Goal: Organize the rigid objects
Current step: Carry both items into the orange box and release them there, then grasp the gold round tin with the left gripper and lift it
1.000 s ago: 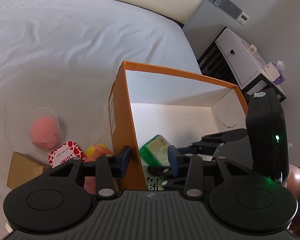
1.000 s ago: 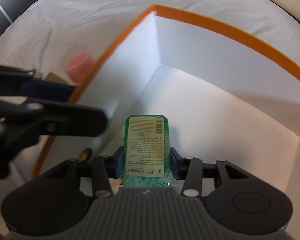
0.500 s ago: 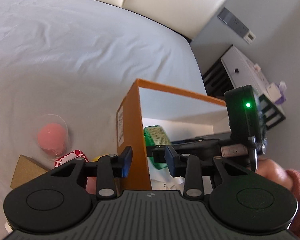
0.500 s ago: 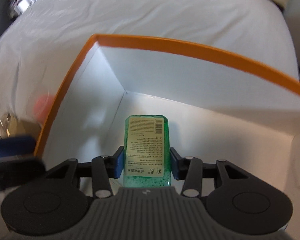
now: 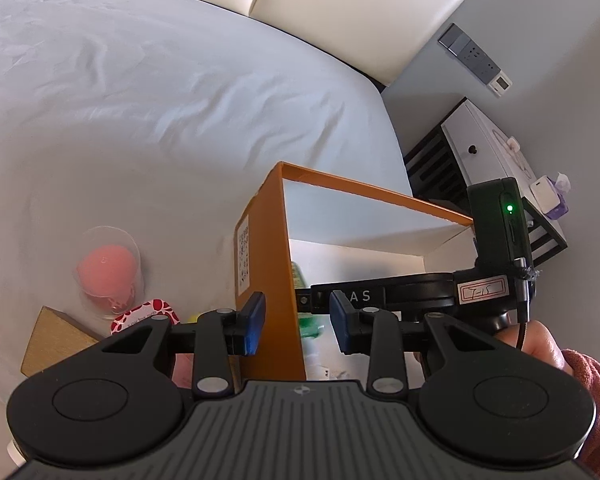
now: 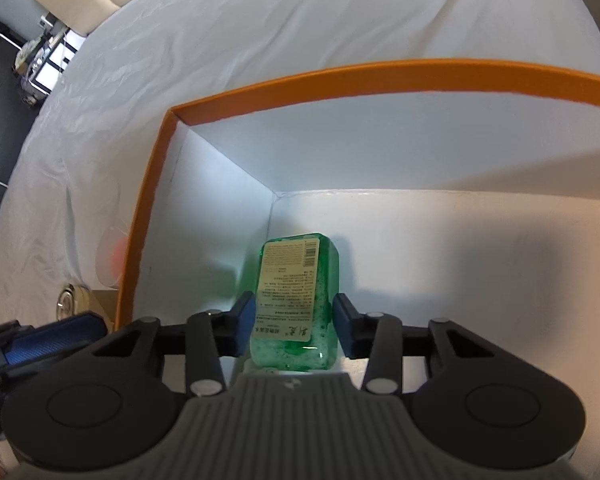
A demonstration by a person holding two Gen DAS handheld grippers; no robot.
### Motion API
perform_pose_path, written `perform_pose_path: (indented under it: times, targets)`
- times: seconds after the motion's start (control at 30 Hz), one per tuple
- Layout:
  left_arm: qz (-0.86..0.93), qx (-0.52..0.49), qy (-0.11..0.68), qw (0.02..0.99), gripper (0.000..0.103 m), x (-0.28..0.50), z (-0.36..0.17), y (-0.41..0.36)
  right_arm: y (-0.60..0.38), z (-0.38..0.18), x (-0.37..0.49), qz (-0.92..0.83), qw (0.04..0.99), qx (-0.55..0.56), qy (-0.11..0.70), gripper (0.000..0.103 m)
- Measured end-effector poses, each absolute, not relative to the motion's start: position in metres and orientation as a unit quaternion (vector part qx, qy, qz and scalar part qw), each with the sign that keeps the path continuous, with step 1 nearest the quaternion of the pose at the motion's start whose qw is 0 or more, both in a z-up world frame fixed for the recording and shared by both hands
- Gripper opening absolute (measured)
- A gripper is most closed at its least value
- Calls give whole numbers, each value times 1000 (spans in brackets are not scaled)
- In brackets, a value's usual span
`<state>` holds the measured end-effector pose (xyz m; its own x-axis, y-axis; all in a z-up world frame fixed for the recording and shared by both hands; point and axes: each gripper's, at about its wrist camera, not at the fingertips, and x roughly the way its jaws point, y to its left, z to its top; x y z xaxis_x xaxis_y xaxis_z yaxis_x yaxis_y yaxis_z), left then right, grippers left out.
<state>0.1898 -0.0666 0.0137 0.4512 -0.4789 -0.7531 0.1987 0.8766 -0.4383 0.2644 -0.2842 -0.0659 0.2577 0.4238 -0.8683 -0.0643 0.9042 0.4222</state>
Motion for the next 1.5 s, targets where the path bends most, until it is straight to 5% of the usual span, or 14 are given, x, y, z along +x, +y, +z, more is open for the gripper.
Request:
perform_pose_path:
  times: [0.23, 0.73, 1.07, 1.5]
  targets:
    - [-187, -138, 483, 845, 37, 186, 19, -64, -277, -63, 262, 177, 774, 155, 587, 33]
    - [-170, -82, 451, 872, 41, 149, 49, -58, -266, -5, 204, 175, 840, 53, 511, 48]
    - [-96, -83, 402, 907, 48, 114, 67, -3, -225, 52, 125, 221, 910, 1, 350, 80]
    - [32, -133, 468, 873, 48, 111, 12, 85, -139, 5, 111, 259, 879, -99, 388, 76]
